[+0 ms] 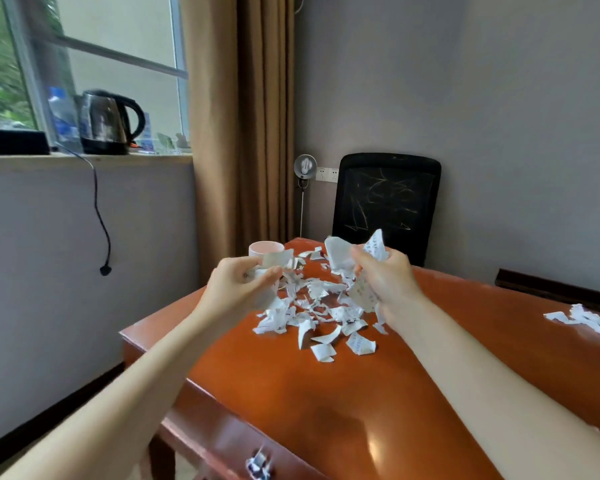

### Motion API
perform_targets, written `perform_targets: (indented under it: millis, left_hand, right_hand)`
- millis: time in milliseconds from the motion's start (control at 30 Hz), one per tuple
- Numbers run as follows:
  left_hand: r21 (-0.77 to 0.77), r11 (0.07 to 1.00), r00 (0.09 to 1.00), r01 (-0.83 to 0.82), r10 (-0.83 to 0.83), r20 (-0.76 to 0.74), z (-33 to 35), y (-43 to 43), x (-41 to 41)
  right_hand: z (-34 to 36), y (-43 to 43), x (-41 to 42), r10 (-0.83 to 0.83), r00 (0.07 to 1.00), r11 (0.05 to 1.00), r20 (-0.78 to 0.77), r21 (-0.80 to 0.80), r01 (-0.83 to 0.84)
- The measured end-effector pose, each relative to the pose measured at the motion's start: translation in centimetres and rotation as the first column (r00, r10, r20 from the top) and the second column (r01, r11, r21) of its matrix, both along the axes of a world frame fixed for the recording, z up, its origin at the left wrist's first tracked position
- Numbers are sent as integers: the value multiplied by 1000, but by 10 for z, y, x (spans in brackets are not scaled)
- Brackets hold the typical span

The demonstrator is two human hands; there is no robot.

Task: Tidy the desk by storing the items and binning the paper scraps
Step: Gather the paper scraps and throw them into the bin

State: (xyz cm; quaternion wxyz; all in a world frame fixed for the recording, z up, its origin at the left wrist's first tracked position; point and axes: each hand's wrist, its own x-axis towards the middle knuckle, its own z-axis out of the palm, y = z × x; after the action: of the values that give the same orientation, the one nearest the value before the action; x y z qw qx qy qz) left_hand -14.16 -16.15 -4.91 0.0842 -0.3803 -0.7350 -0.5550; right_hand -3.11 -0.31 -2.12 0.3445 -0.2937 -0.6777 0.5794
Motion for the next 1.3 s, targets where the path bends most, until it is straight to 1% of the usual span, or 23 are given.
perform_targets:
  millis: [100, 200, 333, 433, 500, 567, 700, 833, 933, 1067, 1200, 1300]
  left_hand:
    - [-32, 996, 995, -80, 77, -62, -1, -42, -17]
    - [-36, 987, 987, -154, 152, -59, -10, -85, -36]
    - [-44, 971, 971, -237, 238, 18, -34, -145, -50]
    - [-66, 947, 945, -316, 320, 70, -58, -193, -64]
    - [-91, 923, 918, -374, 382, 104, -79, -226, -75]
    - [-128, 900, 885, -417, 434, 170, -103, -259, -84]
    - [-217, 856, 826, -468, 512, 235, -156, -320, -93]
    - [-265, 806, 752, -530, 591, 292, -210, -366, -98]
    - [-324, 762, 663, -561, 647, 377, -259, -394, -99]
    - [-413, 694, 485, -589, 713, 507, -327, -418, -96]
    - [-516, 609, 322, -602, 777, 542, -380, -435, -98]
    - [-551, 547, 211, -630, 804, 557, -414, -439, -96]
  right_hand:
    - [2, -34, -25, 79, 997, 997, 24, -2, -79]
    - [-3, -70, -50, 195, 980, 980, 33, 30, -196]
    - [-20, -129, -83, 326, 943, 944, 59, 30, -329]
    - [-38, -177, -108, 432, 896, 900, 102, 17, -436]
    - [-53, -207, -124, 497, 860, 867, 117, -13, -499]
    - [-73, -236, -141, 557, 821, 830, 123, -54, -555]
    - [-119, -290, -168, 656, 733, 755, 183, -140, -641]
    - [-167, -330, -192, 699, 671, 715, 247, -232, -659]
    - [-206, -354, -206, 707, 643, 708, 296, -314, -633]
    - [-259, -381, -219, 714, 593, 699, 372, -409, -586]
    - [-312, -406, -229, 718, 529, 696, 452, -457, -553]
    - [-347, -420, -237, 718, 467, 694, 516, -481, -536]
